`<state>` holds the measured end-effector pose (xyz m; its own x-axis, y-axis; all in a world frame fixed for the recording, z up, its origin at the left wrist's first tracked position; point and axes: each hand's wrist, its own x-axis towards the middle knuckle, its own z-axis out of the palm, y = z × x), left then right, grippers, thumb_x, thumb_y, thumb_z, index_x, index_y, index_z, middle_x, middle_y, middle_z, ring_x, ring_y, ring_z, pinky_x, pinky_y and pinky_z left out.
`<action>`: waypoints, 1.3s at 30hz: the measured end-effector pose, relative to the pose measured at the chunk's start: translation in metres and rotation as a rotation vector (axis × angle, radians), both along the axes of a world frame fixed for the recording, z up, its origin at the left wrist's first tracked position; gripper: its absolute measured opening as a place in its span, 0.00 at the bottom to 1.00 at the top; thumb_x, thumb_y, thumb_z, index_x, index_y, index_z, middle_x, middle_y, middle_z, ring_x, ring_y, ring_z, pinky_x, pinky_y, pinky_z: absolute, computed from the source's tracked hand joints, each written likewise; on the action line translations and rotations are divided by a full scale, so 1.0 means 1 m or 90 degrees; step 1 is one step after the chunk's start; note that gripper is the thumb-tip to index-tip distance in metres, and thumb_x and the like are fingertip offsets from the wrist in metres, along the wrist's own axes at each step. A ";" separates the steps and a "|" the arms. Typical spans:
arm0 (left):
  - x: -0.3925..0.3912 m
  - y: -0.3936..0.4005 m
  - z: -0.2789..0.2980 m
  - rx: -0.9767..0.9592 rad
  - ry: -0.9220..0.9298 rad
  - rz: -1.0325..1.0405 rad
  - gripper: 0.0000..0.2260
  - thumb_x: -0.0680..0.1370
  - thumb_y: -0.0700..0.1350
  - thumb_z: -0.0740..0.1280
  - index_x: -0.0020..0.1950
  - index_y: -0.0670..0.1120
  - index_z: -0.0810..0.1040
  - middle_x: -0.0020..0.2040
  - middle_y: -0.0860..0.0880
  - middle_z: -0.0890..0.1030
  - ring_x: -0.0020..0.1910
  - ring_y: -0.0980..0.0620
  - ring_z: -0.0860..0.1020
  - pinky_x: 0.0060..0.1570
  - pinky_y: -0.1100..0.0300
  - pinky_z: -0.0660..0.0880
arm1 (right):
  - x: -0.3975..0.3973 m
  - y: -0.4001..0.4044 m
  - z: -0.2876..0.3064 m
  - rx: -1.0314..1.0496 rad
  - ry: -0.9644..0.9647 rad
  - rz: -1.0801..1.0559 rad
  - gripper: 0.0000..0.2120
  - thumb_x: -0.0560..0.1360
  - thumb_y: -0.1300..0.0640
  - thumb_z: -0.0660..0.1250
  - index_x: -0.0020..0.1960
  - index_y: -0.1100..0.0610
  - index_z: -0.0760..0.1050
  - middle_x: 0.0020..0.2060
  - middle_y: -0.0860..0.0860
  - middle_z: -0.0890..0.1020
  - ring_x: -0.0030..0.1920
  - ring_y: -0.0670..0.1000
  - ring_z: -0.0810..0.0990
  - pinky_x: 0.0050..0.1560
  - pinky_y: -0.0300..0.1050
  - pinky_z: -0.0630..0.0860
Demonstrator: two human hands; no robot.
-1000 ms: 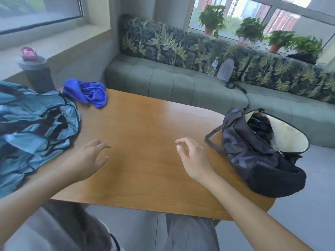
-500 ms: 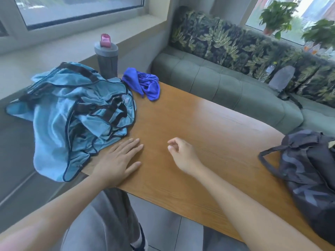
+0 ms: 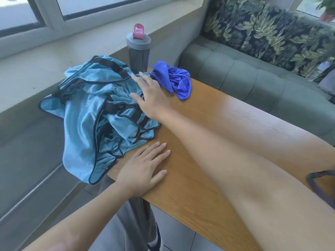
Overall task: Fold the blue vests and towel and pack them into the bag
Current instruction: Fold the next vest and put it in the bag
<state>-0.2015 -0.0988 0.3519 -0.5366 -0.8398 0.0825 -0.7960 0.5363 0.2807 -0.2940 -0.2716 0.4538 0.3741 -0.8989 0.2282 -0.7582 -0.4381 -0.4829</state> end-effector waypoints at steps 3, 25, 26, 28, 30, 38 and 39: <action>0.001 -0.001 -0.002 0.000 0.009 0.002 0.28 0.84 0.65 0.49 0.83 0.57 0.57 0.83 0.56 0.52 0.82 0.57 0.46 0.81 0.53 0.47 | 0.037 -0.019 0.009 -0.032 0.089 0.084 0.29 0.83 0.47 0.61 0.81 0.46 0.56 0.79 0.50 0.62 0.77 0.56 0.59 0.75 0.55 0.62; 0.002 0.001 0.002 0.014 0.020 0.011 0.29 0.83 0.67 0.49 0.83 0.60 0.54 0.83 0.61 0.48 0.81 0.61 0.43 0.81 0.57 0.43 | -0.155 0.032 0.054 -0.002 -0.247 -0.314 0.13 0.83 0.48 0.61 0.43 0.54 0.69 0.35 0.44 0.73 0.34 0.41 0.69 0.35 0.34 0.66; 0.002 0.001 0.003 0.016 0.025 0.010 0.29 0.83 0.67 0.50 0.83 0.60 0.55 0.83 0.61 0.48 0.81 0.61 0.44 0.80 0.57 0.43 | -0.171 0.046 0.055 -0.004 -0.254 -0.340 0.14 0.83 0.47 0.59 0.42 0.54 0.67 0.35 0.44 0.72 0.33 0.41 0.69 0.34 0.34 0.66; 0.002 0.000 0.002 0.016 0.031 0.008 0.29 0.83 0.67 0.50 0.82 0.60 0.56 0.83 0.61 0.50 0.82 0.60 0.46 0.81 0.55 0.47 | -0.204 0.074 0.052 -0.018 -0.259 -0.400 0.16 0.84 0.46 0.58 0.41 0.53 0.65 0.34 0.45 0.69 0.32 0.41 0.67 0.34 0.36 0.64; 0.002 -0.001 0.001 0.014 0.031 0.006 0.29 0.82 0.68 0.51 0.82 0.60 0.57 0.83 0.60 0.53 0.82 0.58 0.50 0.81 0.53 0.51 | -0.236 0.104 0.039 -0.017 -0.244 -0.454 0.15 0.84 0.45 0.58 0.42 0.52 0.69 0.37 0.45 0.73 0.37 0.41 0.70 0.40 0.40 0.66; 0.001 0.001 0.003 0.011 0.024 0.008 0.30 0.81 0.68 0.52 0.82 0.59 0.59 0.82 0.58 0.55 0.81 0.58 0.51 0.79 0.59 0.48 | -0.312 0.236 -0.039 0.093 -0.269 -0.599 0.14 0.79 0.47 0.70 0.50 0.58 0.74 0.43 0.55 0.82 0.45 0.57 0.80 0.41 0.47 0.71; 0.001 0.001 0.003 0.011 0.021 0.007 0.30 0.81 0.68 0.51 0.82 0.59 0.59 0.82 0.59 0.55 0.81 0.58 0.51 0.79 0.59 0.47 | -0.313 0.249 -0.044 0.110 -0.269 -0.604 0.13 0.78 0.48 0.71 0.50 0.56 0.74 0.43 0.54 0.81 0.43 0.54 0.79 0.40 0.45 0.71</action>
